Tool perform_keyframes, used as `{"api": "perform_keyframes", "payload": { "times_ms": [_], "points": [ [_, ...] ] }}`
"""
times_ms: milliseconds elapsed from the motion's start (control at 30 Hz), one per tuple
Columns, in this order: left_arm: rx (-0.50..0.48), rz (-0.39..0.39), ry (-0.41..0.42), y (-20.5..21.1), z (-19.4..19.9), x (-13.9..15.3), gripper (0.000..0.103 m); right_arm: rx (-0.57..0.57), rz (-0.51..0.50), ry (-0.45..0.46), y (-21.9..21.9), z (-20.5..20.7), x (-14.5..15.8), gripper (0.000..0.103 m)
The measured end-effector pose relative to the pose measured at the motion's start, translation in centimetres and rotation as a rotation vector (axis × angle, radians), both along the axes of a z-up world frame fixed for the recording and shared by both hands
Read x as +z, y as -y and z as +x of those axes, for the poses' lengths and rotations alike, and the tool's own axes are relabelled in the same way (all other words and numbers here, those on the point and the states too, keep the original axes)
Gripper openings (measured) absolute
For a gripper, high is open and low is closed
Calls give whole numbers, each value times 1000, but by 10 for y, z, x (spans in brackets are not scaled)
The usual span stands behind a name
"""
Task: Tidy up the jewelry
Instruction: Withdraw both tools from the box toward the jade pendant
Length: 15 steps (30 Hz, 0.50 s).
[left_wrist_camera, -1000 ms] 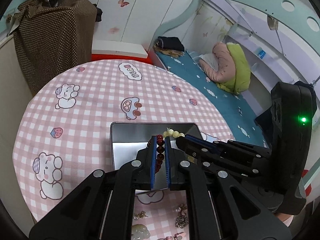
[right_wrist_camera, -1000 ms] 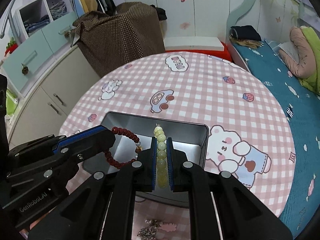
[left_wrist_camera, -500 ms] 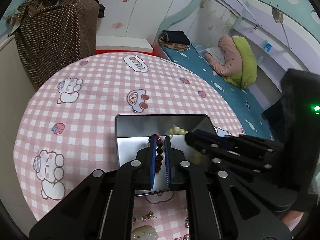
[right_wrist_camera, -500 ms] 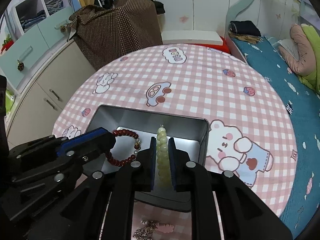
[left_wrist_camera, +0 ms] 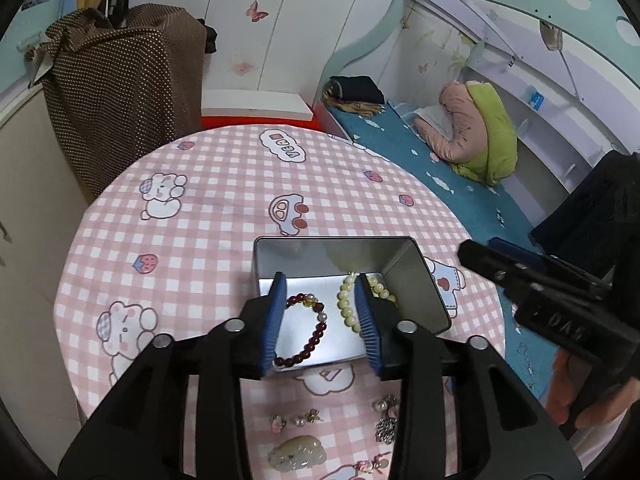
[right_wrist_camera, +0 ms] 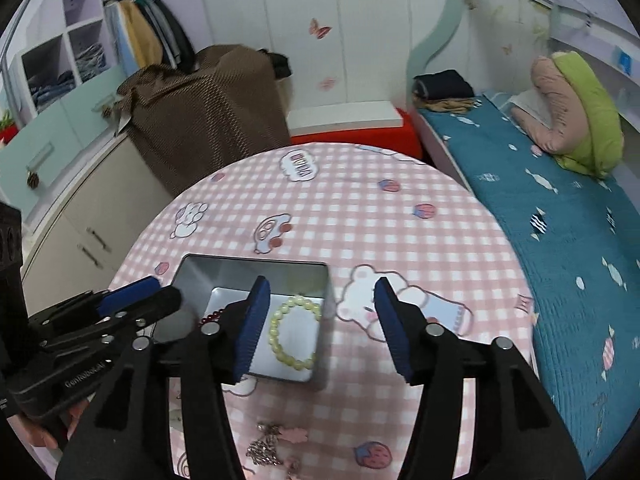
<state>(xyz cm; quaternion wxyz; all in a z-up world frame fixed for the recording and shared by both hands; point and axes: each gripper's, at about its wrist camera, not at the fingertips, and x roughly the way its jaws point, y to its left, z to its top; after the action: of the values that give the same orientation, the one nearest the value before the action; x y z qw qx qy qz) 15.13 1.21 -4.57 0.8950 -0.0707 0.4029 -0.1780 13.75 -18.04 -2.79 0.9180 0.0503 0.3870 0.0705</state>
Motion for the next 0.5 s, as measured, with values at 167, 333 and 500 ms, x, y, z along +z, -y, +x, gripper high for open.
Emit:
{"api": "perform_keyframes", "payload": {
  "times_ms": [167, 333, 500],
  "points": [
    [15, 17, 14, -7, -14, 3, 48, -22, -1, 17, 9, -15, 4, 58],
    [30, 31, 24, -13, -28, 5, 60, -28, -9, 35, 9, -35, 7, 65],
    [48, 48, 36, -24, -48, 4, 72, -26, -17, 53, 8, -58, 6, 76]
  ]
}}
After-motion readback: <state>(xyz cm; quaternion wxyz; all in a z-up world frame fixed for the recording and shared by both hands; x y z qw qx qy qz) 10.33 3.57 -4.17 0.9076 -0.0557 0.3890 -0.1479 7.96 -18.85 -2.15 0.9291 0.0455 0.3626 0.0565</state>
